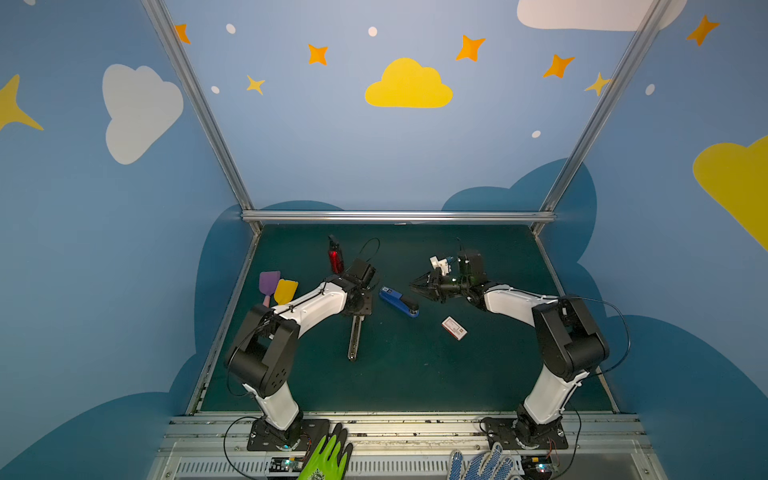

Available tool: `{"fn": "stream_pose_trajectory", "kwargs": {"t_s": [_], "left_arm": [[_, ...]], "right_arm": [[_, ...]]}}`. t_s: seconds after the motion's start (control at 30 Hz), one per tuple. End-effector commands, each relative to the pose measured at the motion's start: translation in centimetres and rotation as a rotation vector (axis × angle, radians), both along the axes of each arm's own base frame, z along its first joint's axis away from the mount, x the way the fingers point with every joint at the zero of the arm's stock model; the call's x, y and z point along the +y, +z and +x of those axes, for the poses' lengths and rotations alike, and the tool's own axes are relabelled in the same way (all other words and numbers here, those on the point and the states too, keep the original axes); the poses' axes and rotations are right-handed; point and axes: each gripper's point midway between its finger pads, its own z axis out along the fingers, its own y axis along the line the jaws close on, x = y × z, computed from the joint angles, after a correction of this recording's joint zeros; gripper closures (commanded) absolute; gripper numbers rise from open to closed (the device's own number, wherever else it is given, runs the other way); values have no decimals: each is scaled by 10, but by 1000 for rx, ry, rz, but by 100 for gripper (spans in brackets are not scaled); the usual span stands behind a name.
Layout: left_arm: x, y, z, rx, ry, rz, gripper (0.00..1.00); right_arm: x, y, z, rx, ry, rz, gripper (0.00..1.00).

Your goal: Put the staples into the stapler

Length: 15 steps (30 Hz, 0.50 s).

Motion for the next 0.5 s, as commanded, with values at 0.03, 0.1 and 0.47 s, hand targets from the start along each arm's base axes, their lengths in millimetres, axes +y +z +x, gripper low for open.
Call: {"fn": "stream_pose_trajectory", "kwargs": {"t_s": [0.03, 0.1, 0.47], "left_arm": [[0, 3, 9, -4, -14, 36, 96], [0, -1, 9, 9, -18, 46, 96], [10, -15, 0, 43, -10, 126, 94]], "right_arm": [[0, -5, -10, -4, 24, -35, 70], [2, -8, -12, -2, 39, -53, 70], [1, -19, -29, 14, 88, -141, 69]]}}
